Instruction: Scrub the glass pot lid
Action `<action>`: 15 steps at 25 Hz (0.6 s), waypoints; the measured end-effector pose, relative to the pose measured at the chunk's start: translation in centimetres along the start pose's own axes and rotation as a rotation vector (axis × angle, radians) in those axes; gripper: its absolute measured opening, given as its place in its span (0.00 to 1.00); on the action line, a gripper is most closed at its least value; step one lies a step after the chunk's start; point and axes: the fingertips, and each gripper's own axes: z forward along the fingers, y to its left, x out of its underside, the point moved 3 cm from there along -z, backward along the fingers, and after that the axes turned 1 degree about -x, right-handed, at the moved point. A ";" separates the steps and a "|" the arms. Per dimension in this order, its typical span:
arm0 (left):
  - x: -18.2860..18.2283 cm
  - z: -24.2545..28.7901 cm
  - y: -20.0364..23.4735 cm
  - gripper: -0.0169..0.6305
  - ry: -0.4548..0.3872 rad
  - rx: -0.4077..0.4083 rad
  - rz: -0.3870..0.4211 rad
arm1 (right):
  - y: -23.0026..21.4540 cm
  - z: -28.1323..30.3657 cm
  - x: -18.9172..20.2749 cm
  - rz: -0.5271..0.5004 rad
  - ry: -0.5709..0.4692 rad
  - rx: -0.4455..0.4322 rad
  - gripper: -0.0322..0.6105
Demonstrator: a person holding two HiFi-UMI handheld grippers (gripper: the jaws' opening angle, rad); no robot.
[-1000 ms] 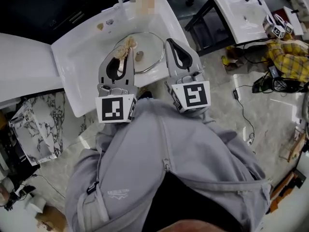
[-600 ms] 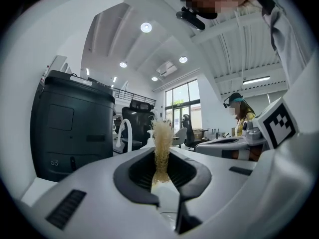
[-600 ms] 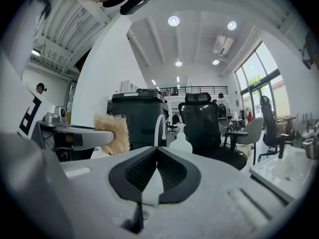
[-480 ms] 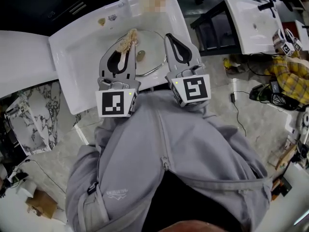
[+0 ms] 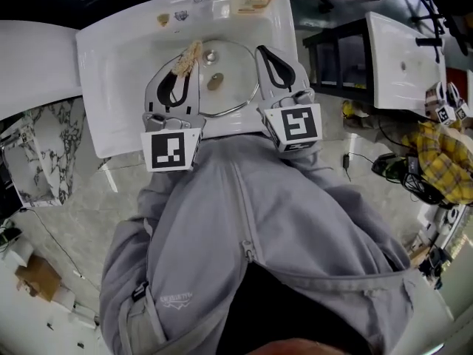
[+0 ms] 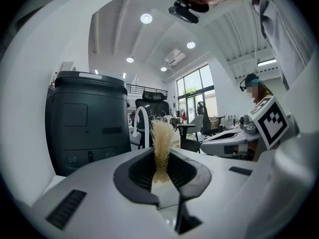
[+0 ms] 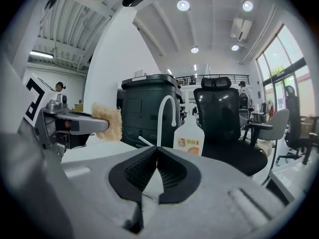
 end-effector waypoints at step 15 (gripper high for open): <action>12.6 4.1 2.5 0.09 0.359 -0.032 0.293 | -0.3 6.7 11.5 0.056 0.229 -0.160 0.06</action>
